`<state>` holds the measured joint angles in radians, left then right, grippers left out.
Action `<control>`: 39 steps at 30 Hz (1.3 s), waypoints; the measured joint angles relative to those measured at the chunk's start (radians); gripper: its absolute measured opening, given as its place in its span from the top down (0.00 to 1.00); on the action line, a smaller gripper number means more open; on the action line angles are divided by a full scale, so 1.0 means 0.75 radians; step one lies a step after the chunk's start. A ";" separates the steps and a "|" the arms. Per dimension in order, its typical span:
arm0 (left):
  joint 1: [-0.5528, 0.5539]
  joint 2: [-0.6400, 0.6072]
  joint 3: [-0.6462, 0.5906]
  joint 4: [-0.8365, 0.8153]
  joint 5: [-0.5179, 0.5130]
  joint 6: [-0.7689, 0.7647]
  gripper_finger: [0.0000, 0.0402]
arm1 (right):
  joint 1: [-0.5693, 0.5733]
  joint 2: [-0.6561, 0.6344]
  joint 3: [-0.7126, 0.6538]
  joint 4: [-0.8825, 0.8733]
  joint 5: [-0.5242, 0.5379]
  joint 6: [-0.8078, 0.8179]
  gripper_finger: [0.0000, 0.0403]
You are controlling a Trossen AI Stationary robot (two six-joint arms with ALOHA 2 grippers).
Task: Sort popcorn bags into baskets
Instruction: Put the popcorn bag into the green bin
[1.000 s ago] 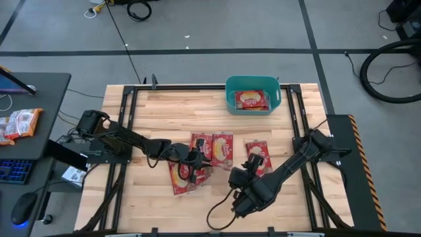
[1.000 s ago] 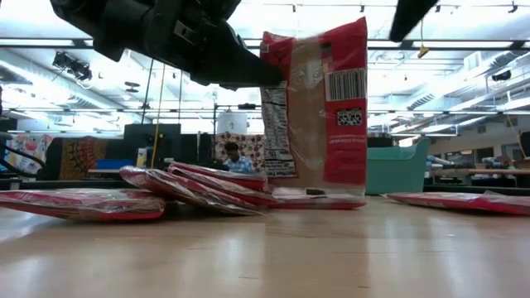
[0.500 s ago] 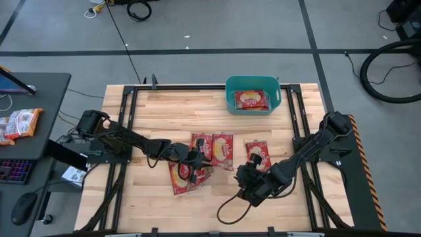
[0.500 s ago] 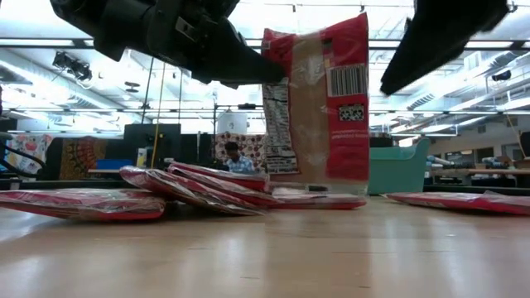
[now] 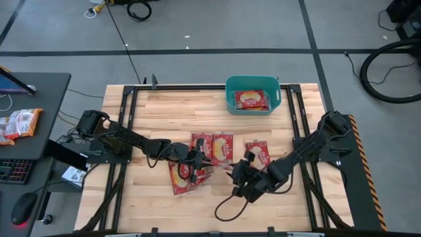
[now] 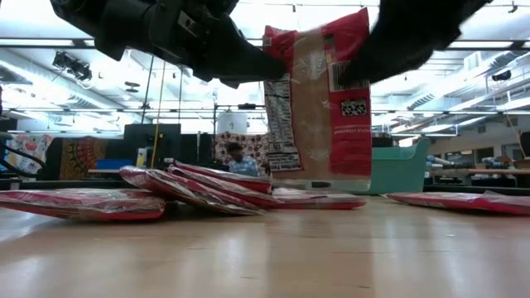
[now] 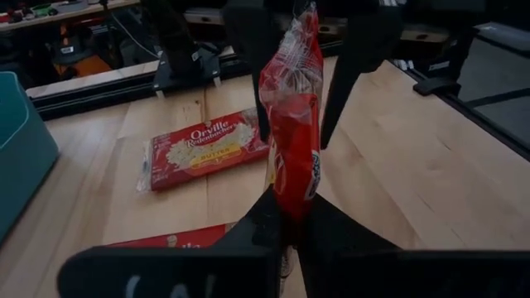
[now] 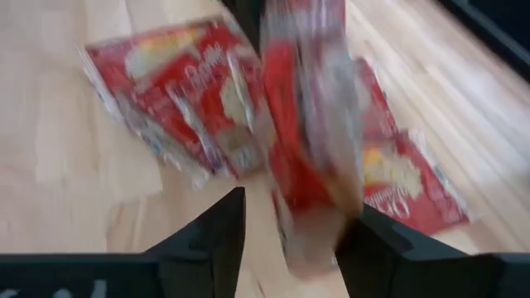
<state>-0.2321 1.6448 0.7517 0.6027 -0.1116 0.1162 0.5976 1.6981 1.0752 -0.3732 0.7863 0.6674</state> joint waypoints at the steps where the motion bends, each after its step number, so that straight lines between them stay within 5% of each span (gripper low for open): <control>1: 0.000 0.000 0.000 0.000 0.001 0.000 0.93 | -0.003 0.000 0.000 0.022 0.001 -0.022 0.59; 11: -0.002 0.000 0.000 -0.014 0.005 -0.009 0.93 | -0.020 0.000 0.000 0.066 -0.048 -0.092 0.90; 20: -0.002 -0.006 0.001 -0.057 -0.079 -0.028 0.72 | -0.058 0.000 0.000 0.059 -0.135 -0.080 0.88; 25: -0.001 -0.087 0.002 -0.188 -0.151 -0.027 0.61 | -0.076 -0.011 0.087 -0.146 -0.167 -0.044 0.89; 39: 0.004 -0.328 -0.220 -0.093 -0.238 -0.021 0.58 | -0.118 -0.013 0.491 -0.948 0.066 0.073 0.89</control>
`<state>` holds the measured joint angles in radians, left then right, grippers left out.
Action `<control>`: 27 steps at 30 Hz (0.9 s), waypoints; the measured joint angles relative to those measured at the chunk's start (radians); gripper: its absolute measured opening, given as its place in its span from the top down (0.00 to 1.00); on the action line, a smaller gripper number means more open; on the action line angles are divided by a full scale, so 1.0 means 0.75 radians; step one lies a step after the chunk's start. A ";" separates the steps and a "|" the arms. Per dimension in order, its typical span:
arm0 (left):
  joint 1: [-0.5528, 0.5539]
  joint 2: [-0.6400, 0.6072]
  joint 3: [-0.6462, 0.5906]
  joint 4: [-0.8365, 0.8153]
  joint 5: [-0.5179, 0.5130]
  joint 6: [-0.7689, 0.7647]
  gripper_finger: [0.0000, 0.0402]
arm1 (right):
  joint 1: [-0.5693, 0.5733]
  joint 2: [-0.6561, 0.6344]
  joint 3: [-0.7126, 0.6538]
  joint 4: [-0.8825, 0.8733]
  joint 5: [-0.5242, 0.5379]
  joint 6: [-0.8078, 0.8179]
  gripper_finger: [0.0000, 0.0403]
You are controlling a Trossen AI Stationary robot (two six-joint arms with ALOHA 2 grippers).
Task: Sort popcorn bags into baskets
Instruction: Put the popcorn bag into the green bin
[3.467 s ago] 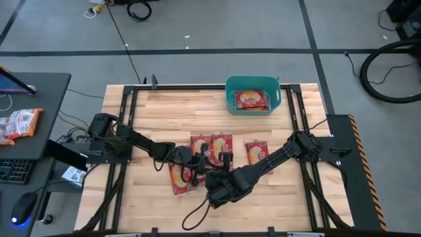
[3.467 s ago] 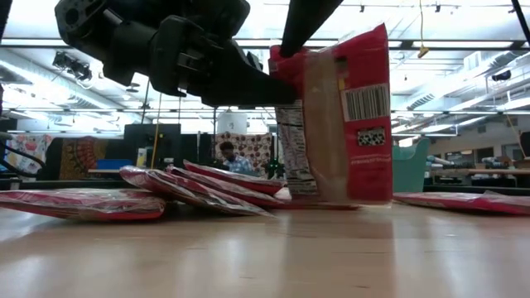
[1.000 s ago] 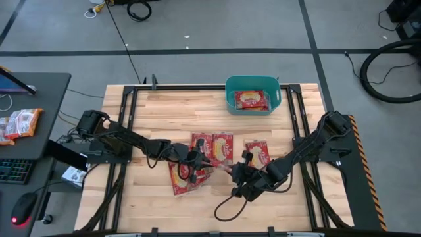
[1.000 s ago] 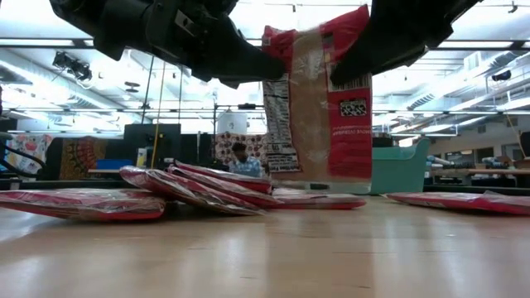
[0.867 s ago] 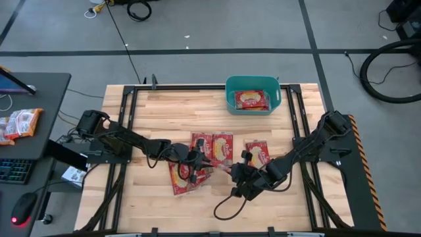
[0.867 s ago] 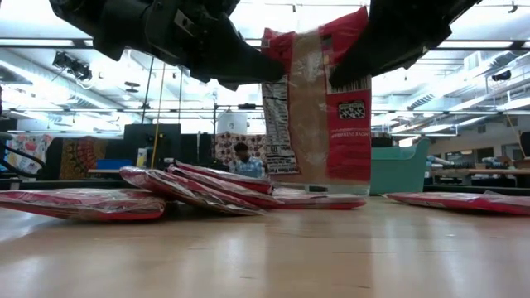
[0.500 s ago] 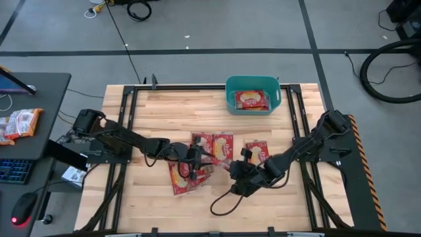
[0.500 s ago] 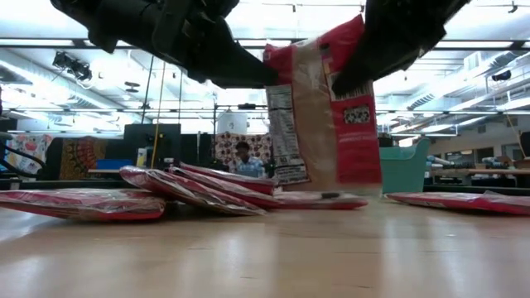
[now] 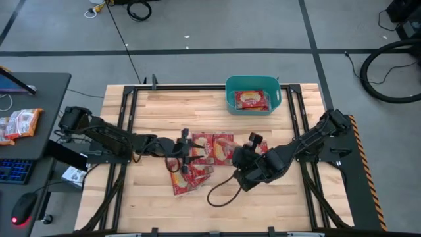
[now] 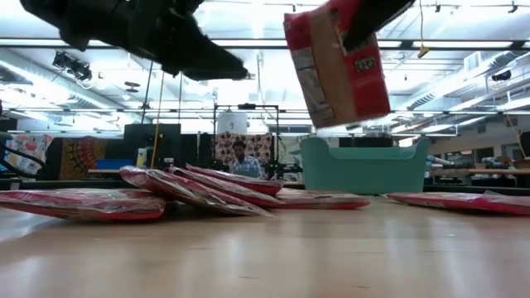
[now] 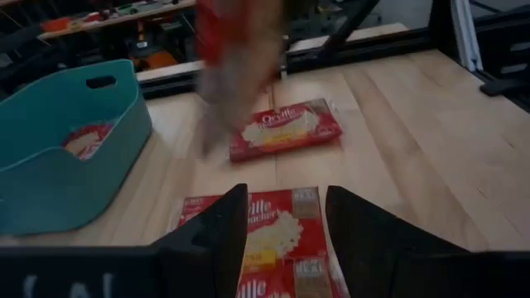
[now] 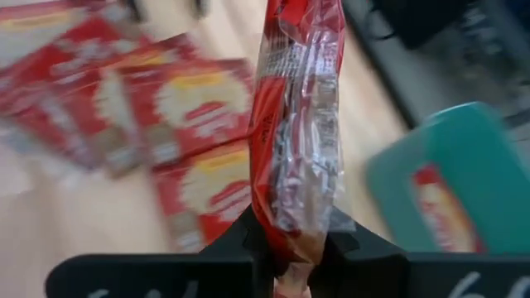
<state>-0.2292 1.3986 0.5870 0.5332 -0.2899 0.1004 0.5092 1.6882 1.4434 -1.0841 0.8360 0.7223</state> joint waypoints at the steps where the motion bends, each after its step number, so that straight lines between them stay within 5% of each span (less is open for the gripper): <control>1: 0.003 -0.019 -0.015 -0.007 0.000 0.002 0.58 | -0.009 0.000 0.013 -0.033 0.027 0.000 0.89; 12: 0.009 -0.162 -0.107 -0.020 -0.008 0.011 0.58 | -0.283 0.000 0.049 -0.463 0.108 0.092 0.89; 27: 0.009 -0.158 -0.106 -0.051 -0.008 -0.013 0.58 | -0.804 0.009 0.049 -0.477 0.118 -0.096 0.89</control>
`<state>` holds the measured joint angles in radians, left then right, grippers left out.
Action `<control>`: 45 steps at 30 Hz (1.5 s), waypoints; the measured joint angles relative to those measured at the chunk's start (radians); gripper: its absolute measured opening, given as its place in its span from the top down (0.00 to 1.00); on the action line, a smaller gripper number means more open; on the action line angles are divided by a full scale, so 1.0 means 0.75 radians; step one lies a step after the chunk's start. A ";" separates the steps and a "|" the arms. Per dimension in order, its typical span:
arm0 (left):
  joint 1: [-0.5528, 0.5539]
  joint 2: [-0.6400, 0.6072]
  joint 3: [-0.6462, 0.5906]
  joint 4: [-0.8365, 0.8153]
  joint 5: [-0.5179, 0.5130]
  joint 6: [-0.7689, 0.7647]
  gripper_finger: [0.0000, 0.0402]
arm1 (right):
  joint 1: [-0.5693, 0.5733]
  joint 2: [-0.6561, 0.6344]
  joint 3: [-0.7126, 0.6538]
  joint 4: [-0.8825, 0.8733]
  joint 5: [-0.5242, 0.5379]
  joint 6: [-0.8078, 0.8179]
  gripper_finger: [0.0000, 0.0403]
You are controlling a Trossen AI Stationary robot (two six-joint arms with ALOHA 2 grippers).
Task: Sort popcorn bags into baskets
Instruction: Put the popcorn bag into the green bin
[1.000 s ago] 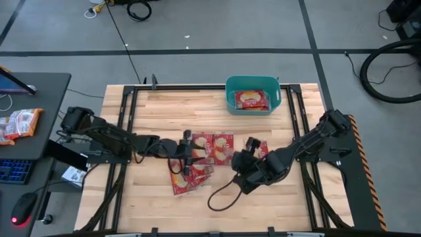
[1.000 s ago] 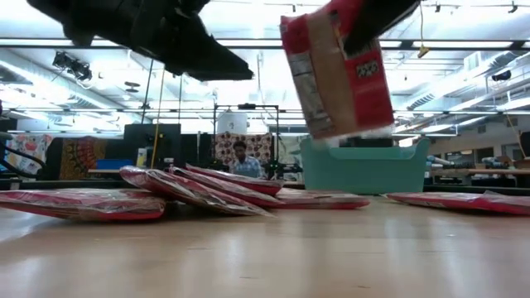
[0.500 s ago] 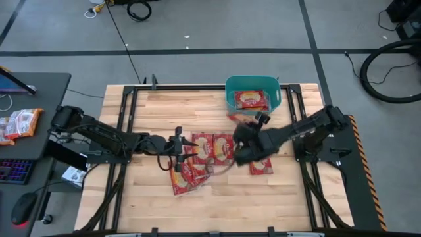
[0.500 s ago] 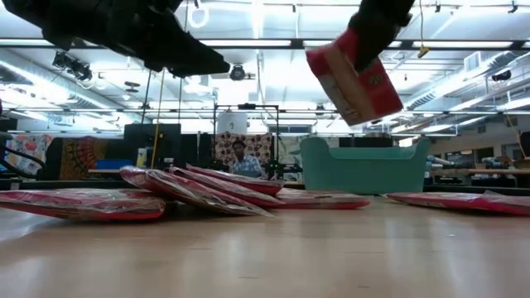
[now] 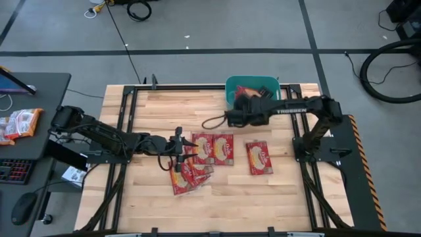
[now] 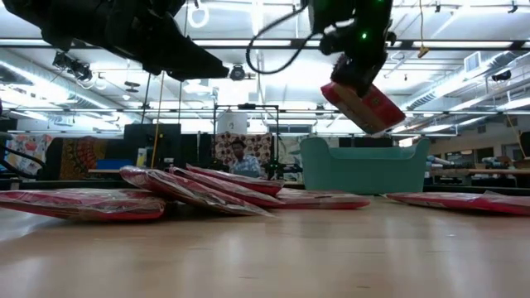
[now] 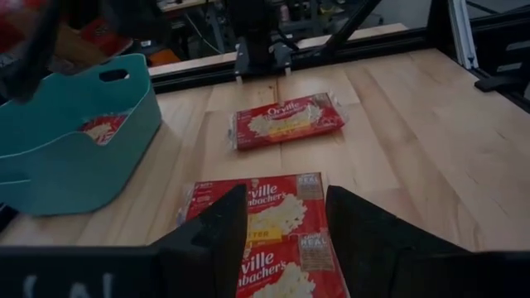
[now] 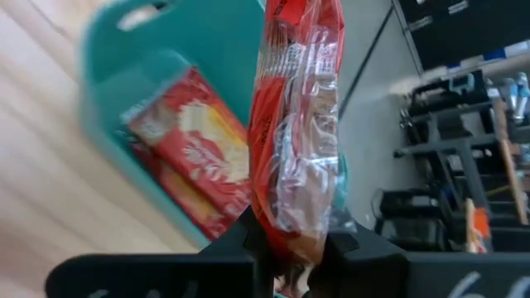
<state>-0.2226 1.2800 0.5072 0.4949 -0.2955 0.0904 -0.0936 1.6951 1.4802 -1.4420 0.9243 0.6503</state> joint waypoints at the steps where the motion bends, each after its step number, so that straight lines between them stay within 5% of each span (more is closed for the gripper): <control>1: 0.000 0.000 0.000 -0.001 0.000 0.000 0.58 | -0.023 0.003 -0.001 0.009 0.000 -0.025 0.89; 15: 0.000 0.000 0.001 -0.003 0.000 0.000 0.58 | -0.311 0.009 -0.252 0.456 -0.011 -0.273 0.89; 26: 0.000 0.001 0.001 -0.002 0.000 0.000 0.58 | -0.463 0.009 -0.387 0.772 -0.457 -0.428 0.74; 35: 0.000 0.001 0.002 -0.003 0.000 0.001 0.58 | -0.451 0.009 -0.387 0.846 -0.503 -0.562 0.58; 39: 0.000 0.001 0.002 -0.003 0.000 0.001 0.58 | -0.417 0.009 -0.369 0.872 -0.415 -0.593 0.58; 45: 0.000 0.001 0.002 -0.009 0.000 0.000 0.58 | -0.383 0.009 -0.261 0.846 -0.549 -0.602 0.58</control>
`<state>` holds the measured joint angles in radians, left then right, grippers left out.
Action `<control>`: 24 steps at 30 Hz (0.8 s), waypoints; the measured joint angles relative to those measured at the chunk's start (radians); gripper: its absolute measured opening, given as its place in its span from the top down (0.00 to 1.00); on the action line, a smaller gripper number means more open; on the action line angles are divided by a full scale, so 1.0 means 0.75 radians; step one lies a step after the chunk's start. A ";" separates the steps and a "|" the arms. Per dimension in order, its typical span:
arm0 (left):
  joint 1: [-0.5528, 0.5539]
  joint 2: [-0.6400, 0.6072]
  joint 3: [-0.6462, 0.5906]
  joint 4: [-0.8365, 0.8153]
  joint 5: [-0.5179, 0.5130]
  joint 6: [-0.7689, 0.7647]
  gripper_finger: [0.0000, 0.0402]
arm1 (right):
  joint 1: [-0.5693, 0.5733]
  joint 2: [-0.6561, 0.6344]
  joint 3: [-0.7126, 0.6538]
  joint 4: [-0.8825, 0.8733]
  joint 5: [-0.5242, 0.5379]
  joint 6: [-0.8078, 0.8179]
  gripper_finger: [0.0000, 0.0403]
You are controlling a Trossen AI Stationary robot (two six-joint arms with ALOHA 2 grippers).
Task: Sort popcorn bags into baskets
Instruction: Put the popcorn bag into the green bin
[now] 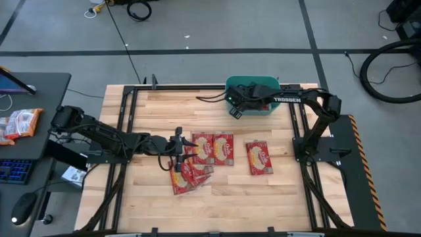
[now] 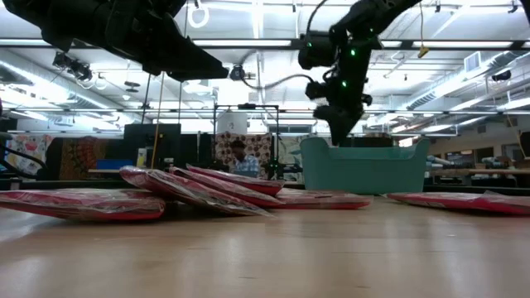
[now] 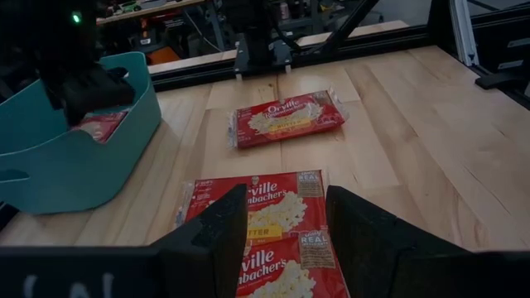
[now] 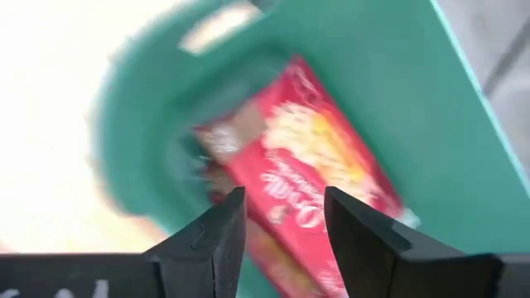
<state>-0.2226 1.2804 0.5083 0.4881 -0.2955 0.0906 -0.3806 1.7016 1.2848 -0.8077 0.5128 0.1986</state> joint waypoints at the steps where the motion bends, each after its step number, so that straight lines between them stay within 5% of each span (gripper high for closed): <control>1: 0.000 0.000 0.000 0.000 0.000 0.000 0.58 | 0.007 0.000 0.022 -0.007 -0.037 0.000 0.58; 13: 0.000 0.000 0.000 -0.008 0.000 -0.001 0.58 | 0.271 0.000 0.290 -0.233 -0.091 0.126 0.58; 24: 0.000 0.001 0.000 -0.019 0.000 -0.037 0.58 | 0.681 -0.002 0.131 -0.238 -0.037 0.383 0.58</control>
<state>-0.2226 1.2808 0.5083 0.4738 -0.2955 0.0631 0.1303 1.7000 1.3832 -0.9863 0.4851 0.4857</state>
